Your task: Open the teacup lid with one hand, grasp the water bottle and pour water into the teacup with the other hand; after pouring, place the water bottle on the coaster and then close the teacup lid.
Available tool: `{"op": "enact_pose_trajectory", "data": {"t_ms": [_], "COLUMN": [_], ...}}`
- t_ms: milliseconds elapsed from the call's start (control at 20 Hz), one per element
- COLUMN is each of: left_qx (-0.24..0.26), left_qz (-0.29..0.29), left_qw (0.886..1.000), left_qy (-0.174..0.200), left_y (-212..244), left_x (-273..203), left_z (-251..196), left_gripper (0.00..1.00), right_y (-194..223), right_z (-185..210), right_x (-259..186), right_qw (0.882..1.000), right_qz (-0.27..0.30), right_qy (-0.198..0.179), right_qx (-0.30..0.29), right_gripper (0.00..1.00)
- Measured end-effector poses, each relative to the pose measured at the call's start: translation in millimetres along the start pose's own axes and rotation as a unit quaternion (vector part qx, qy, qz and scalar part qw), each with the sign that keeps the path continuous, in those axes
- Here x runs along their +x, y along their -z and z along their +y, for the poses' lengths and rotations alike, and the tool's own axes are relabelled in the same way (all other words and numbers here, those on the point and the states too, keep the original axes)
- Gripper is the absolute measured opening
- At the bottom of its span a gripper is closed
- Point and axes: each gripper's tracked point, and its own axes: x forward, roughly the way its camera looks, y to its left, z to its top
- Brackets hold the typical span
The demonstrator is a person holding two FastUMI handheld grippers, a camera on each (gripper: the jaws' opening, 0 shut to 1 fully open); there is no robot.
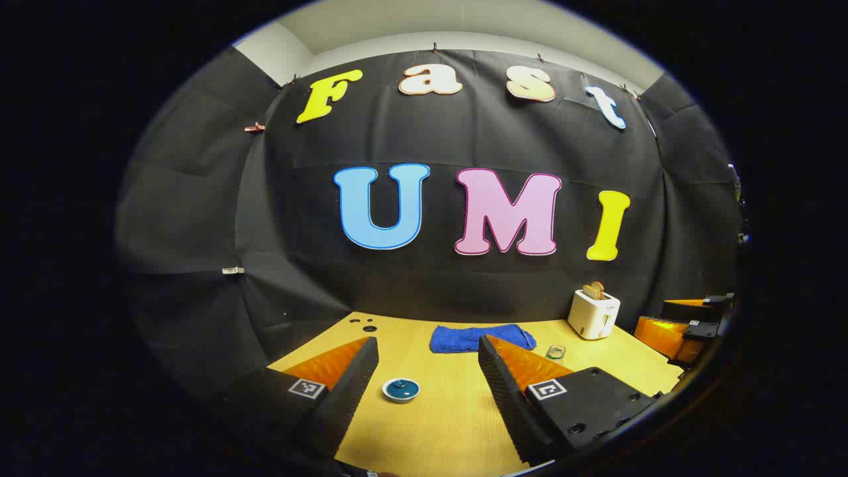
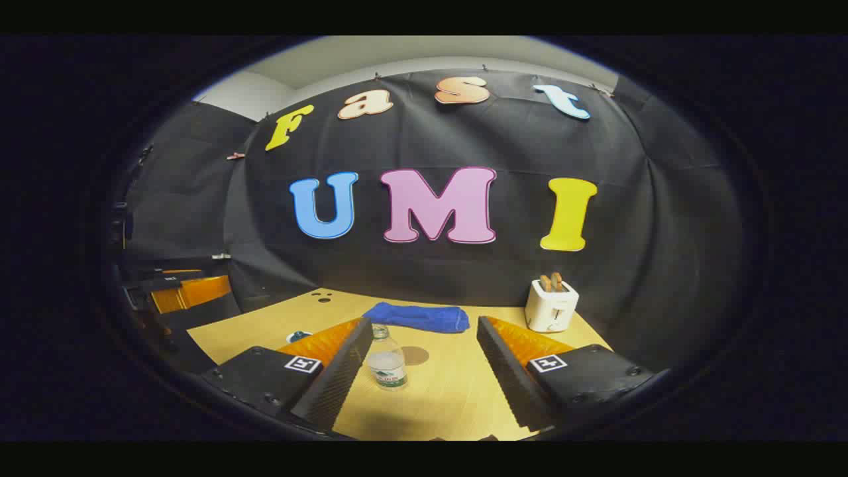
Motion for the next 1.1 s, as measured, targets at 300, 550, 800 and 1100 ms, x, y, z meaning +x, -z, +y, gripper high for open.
{"op": "enact_pose_trajectory", "data": {"t_ms": [300,550,800,1100], "left_qx": [0.018,0.04,0.036,0.025], "left_qz": [0.025,0.035,0.036,0.044], "left_qw": [0.999,0.998,0.998,0.999], "left_qy": [0.027,0.034,0.029,0.003], "left_y": [14.0,25.7,35.6,53.0], "left_x": [18.6,37.6,46.2,54.3], "left_z": [-8.5,-5.5,8.9,39.1], "left_gripper": [0.95,0.95,0.95,0.95], "right_y": [15.4,31.3,38.2,48.2], "right_z": [3.0,23.2,40.8,50.2], "right_x": [5.8,14.1,23.5,27.3], "right_qw": [1.0,0.999,0.999,0.998], "right_qz": [0.009,0.025,0.039,0.055], "right_qy": [0.0,-0.005,-0.007,-0.01], "right_qx": [0.023,0.03,0.036,0.032], "right_gripper": [0.97,0.97,0.97,0.98]}}
